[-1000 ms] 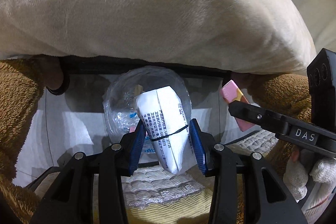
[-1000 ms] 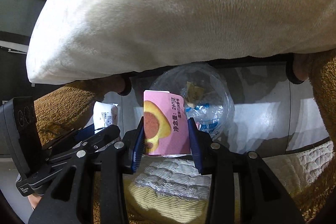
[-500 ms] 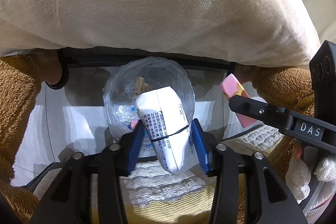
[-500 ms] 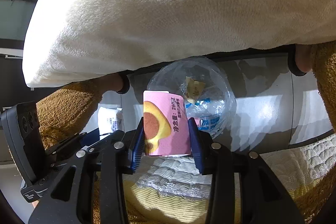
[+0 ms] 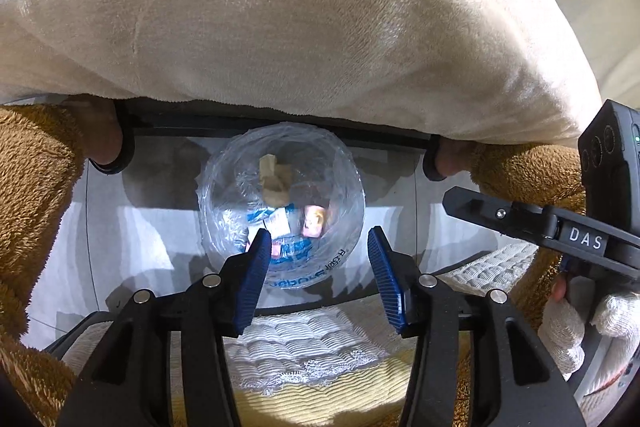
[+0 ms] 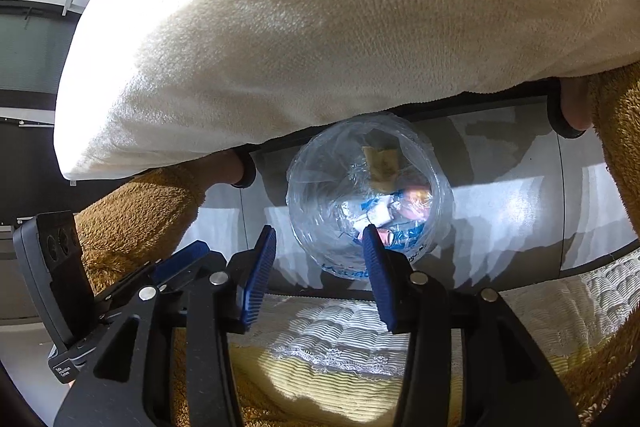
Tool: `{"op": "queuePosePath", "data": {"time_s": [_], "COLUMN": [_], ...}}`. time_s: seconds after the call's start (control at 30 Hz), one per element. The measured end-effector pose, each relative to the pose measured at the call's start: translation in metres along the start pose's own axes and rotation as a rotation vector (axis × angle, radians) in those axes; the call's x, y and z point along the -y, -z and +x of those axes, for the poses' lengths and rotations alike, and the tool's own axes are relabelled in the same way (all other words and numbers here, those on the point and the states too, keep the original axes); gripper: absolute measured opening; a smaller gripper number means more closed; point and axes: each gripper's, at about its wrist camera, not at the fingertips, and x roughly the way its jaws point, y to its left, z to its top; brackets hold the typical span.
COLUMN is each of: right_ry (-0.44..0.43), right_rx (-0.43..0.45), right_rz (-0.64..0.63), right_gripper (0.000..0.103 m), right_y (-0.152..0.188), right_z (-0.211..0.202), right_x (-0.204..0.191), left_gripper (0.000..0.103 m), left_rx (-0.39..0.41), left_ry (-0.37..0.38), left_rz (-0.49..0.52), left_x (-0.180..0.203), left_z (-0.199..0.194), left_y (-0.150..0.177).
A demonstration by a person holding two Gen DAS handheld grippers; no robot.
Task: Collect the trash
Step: 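Raise both tools back over the remaining trash on the bed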
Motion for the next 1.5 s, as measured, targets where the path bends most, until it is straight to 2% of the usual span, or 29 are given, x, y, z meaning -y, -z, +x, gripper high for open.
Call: {"op": "queuePosePath", "data": {"time_s": [0.2,0.37,0.43,0.53,0.7,0.9,1.0,1.13,1.23,1.4,1.47,1.5], "right_ry": [-0.003,-0.001,-0.009,-0.021,-0.057,0.018,0.044,0.057,0.071,0.080,0.083,0.085], "right_rx": [0.018,0.071,0.122,0.223,0.384,0.566,0.614,0.616,0.628,0.631,0.626,0.622], "right_rz": [-0.032,-0.082,-0.116,-0.190,-0.291,-0.440,-0.495,-0.533,-0.569,-0.603,-0.609,-0.611], "right_gripper": [0.045,0.045,0.045,0.045,0.045,0.046,0.046,0.047,0.049,0.049,0.055,0.056], "right_y": [0.003,0.011,0.015,0.024,0.033,0.030,0.019,-0.008,-0.028,-0.065,-0.080,-0.087], "right_z": [-0.006,-0.019,-0.030,-0.053,-0.088,-0.121,-0.133,-0.138,-0.140,-0.135,-0.130,-0.127], "right_x": [-0.005,-0.012,-0.017,-0.027,-0.043,-0.070,-0.080,-0.088,-0.099,-0.113,-0.117,-0.120], "left_gripper": [0.049,0.049,0.049,0.049,0.049,0.049,0.049,0.049,0.059,0.059,0.060,0.063], "left_rx": [0.051,0.121,0.165,0.220,0.337,0.484,0.536,0.599,0.642,0.669,0.669,0.666], "left_ry": [0.008,0.028,0.050,0.122,0.184,0.178,0.171,0.140,0.135,0.106,0.092,0.091], "left_rz": [0.034,0.066,0.086,0.088,0.089,0.144,0.153,0.158,0.154,0.159,0.148,0.142], "left_x": [0.007,0.013,0.015,0.014,0.010,0.012,0.008,-0.001,-0.011,-0.024,-0.030,-0.032], "left_z": [-0.012,-0.028,-0.039,-0.056,-0.086,-0.124,-0.142,-0.166,-0.183,-0.198,-0.199,-0.199], "left_y": [0.003,0.007,0.008,0.010,0.009,0.000,-0.011,-0.032,-0.055,-0.093,-0.111,-0.119]}}
